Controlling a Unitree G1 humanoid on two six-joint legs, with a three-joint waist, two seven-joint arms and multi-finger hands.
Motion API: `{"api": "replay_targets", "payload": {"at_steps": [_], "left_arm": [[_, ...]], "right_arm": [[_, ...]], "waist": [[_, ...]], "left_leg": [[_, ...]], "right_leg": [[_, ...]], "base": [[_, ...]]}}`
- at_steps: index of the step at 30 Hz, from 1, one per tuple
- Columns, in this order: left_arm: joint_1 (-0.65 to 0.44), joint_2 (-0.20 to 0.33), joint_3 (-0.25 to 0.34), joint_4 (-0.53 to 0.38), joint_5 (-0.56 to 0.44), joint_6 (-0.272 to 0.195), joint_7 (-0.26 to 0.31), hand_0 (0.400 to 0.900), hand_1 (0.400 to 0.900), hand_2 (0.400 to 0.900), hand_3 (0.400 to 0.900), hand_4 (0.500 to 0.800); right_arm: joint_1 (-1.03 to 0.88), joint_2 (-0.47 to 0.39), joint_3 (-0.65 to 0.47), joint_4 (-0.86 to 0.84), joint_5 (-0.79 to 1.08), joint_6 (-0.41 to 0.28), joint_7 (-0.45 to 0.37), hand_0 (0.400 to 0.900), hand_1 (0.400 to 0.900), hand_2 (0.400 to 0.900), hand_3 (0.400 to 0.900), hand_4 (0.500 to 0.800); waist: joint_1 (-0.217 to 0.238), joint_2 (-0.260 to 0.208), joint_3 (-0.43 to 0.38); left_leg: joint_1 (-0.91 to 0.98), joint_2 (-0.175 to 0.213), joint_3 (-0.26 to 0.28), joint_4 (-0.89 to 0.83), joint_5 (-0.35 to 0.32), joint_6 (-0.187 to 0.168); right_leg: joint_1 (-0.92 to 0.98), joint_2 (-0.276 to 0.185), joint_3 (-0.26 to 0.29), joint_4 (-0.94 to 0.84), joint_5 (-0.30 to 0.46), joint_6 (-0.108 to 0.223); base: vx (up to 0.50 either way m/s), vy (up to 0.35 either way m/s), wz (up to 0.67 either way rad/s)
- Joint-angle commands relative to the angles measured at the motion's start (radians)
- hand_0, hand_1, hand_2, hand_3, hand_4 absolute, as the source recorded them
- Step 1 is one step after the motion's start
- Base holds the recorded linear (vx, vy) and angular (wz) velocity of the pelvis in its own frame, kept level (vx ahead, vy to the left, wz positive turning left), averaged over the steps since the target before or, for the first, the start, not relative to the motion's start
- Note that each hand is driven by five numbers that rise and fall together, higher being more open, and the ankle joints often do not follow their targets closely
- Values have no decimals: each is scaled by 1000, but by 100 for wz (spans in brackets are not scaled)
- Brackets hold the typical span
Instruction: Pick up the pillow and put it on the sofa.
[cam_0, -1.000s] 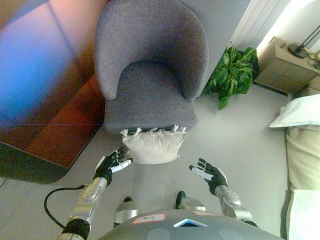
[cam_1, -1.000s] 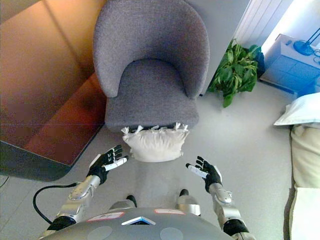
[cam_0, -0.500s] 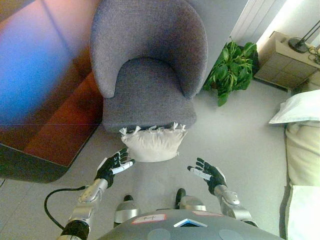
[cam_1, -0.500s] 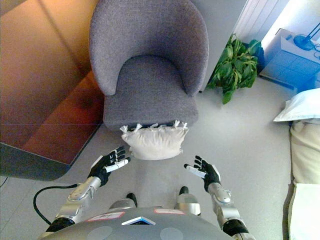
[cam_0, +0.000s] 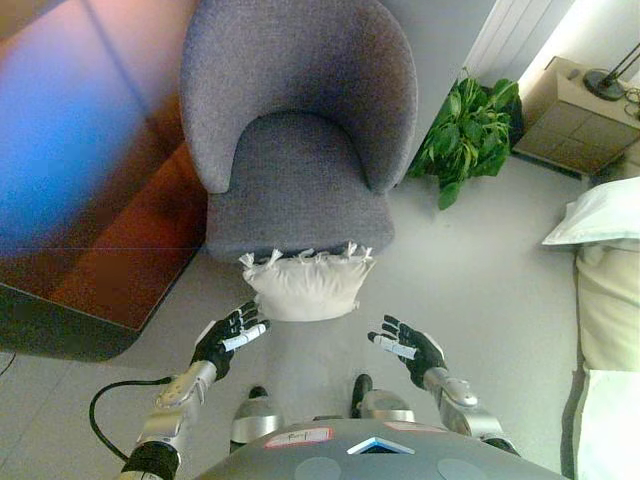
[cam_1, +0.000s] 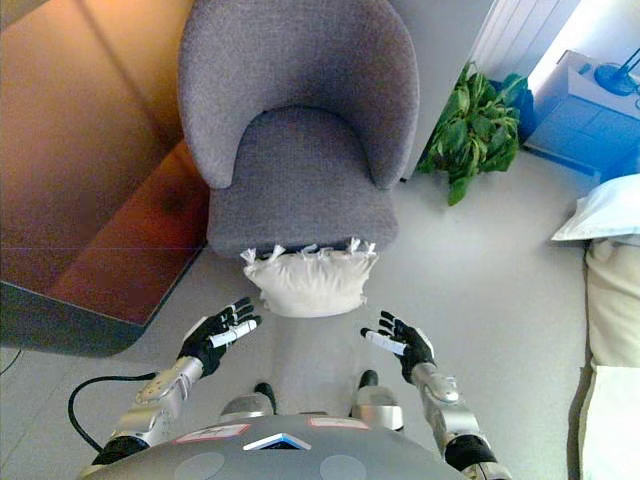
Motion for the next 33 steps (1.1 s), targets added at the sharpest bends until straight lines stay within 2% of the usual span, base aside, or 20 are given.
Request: {"api": "replay_targets", "payload": {"at_steps": [1, 4, 6, 8, 10, 12, 14, 15, 17, 18, 19, 22, 25, 28, 30, 31, 33], "left_arm": [[-36, -29, 24, -61, -81, -49, -40, 900, 900, 900, 900, 800], [-29, -42, 36, -72, -127, -40, -42, 900, 900, 900, 900, 800], [-11, -51, 58, -99, -137, -40, -29, 900, 900, 900, 900, 800], [-1, -57, 62, -105, -131, -41, -16, 900, 900, 900, 900, 800], [9, -68, 61, -95, -127, -59, -8, 900, 900, 900, 900, 800], [25, -81, 58, -85, -114, -87, -15, 900, 900, 900, 900, 800], [37, -87, 56, -86, -99, -105, -21, 900, 900, 900, 900, 800], [41, -88, 61, -85, -97, -106, -22, 900, 900, 900, 900, 800], [35, -85, 66, -79, -109, -86, -7, 900, 900, 900, 900, 800], [30, -82, 70, -71, -97, -89, -6, 900, 900, 900, 900, 800], [27, -74, 71, -68, -85, -89, -17, 900, 900, 900, 900, 800], [16, -37, 47, -68, -66, -110, -30, 900, 900, 900, 900, 800], [-11, -12, 39, -89, -84, -83, -15, 900, 900, 900, 900, 800], [-10, 1, 32, -113, -88, -68, -25, 900, 900, 900, 900, 800], [-3, 9, 22, -129, -99, -49, -30, 900, 900, 900, 900, 800], [-5, 12, 19, -131, -95, -47, -28, 900, 900, 900, 900, 800], [-19, 19, 8, -130, -84, -35, -33, 900, 900, 900, 900, 800]], "right_arm": [[-42, -113, -13, -96, 29, -38, 11, 900, 900, 900, 900, 800], [-38, -122, -18, -83, 51, -40, 9, 900, 900, 900, 900, 800], [-22, -118, -34, -86, 42, -43, 22, 900, 900, 900, 900, 800], [-7, -115, -38, -96, 36, -46, 24, 900, 900, 900, 900, 800], [12, -116, -39, -104, 40, -55, 22, 900, 900, 900, 900, 800], [27, -121, -40, -103, 47, -69, 31, 900, 900, 900, 900, 800], [33, -124, -40, -106, 50, -77, 41, 900, 900, 900, 900, 800], [26, -126, -35, -105, 49, -76, 48, 900, 900, 900, 900, 800], [26, -119, -35, -102, 41, -73, 45, 900, 900, 900, 900, 800], [30, -113, -35, -99, 50, -72, 35, 900, 900, 900, 900, 800], [33, -105, -38, -100, 64, -65, 38, 900, 900, 900, 900, 800], [34, -86, -37, -93, 56, -69, 67, 900, 900, 900, 900, 800], [22, -66, -30, -104, 54, -53, 57, 900, 900, 900, 900, 800], [15, -51, -22, -119, 58, -47, 42, 900, 900, 900, 900, 800], [14, -40, -12, -141, 54, -41, 26, 900, 900, 900, 900, 800], [16, -35, -9, -147, 48, -43, 22, 900, 900, 900, 900, 800], [18, -33, 2, -160, 38, -54, 8, 900, 900, 900, 900, 800]], "waist": [[15, -3, 32], [30, -6, 54], [43, 5, 62], [47, 34, 57], [61, 64, 57], [77, 71, 66], [86, 72, 73], [84, 64, 69], [74, 65, 63], [71, 62, 59], [76, 59, 53], [81, 50, 42], [94, 42, 26], [96, 30, 8], [91, 23, -8], [89, 22, -13], [80, 36, -16]], "left_leg": [[-179, 104, -66, 481, 67, -20], [-234, 94, -94, 518, 73, -13], [-210, 82, -81, 380, 100, -21], [-210, 100, -64, 193, 179, -47], [-226, 119, -55, 10, 288, -85], [-264, 129, -45, -38, 352, -104], [-296, 137, -32, -19, 371, -110], [-283, 130, -28, -30, 314, -108], [-267, 129, 23, -13, 282, -88], [-254, 119, 35, -3, 242, -70], [-251, 114, 31, 8, 203, -52], [-250, 107, 42, 38, 138, -17], [-254, 68, 10, 53, 92, 22], [-238, 19, 2, 34, 60, 59], [-190, -59, -11, -30, 28, 103], [-175, -81, -10, -53, 23, 114], [-138, -115, -16, -95, 9, 146]], "right_leg": [[-8, 26, -25, 50, -33, -52], [13, 28, -13, 53, -42, -56], [44, 36, -3, 47, -61, -44], [59, 58, 8, 42, -78, -35], [100, 82, 25, 30, -99, -27], [149, 93, 41, 18, -116, -29], [177, 95, 45, 18, -132, -35], [183, 81, 42, 20, -149, -31], [194, 68, 19, 39, -163, -25], [206, 53, 7, 61, -181, -16], [215, 38, -4, 89, -194, -7], [223, 6, -26, 147, -217, 16], [202, -27, -31, 241, -231, 47], [162, -57, -19, 331, -187, 81], [103, -72, 13, 468, -108, 112], [85, -75, 22, 521, -84, 120], [-9, -77, 36, 776, -32, 133]], "base": [[9, -86, -7], [119, 16, -11], [248, 155, -12], [295, 216, -8], [348, 210, -23], [338, 146, -32], [313, 106, -26], [322, 114, -21], [314, 121, -13], [314, 120, -12], [286, 118, -12], [292, 146, -4], [266, 186, 0], [229, 222, 4], [274, 312, 7], [246, 310, 16], [217, 312, 23]]}}
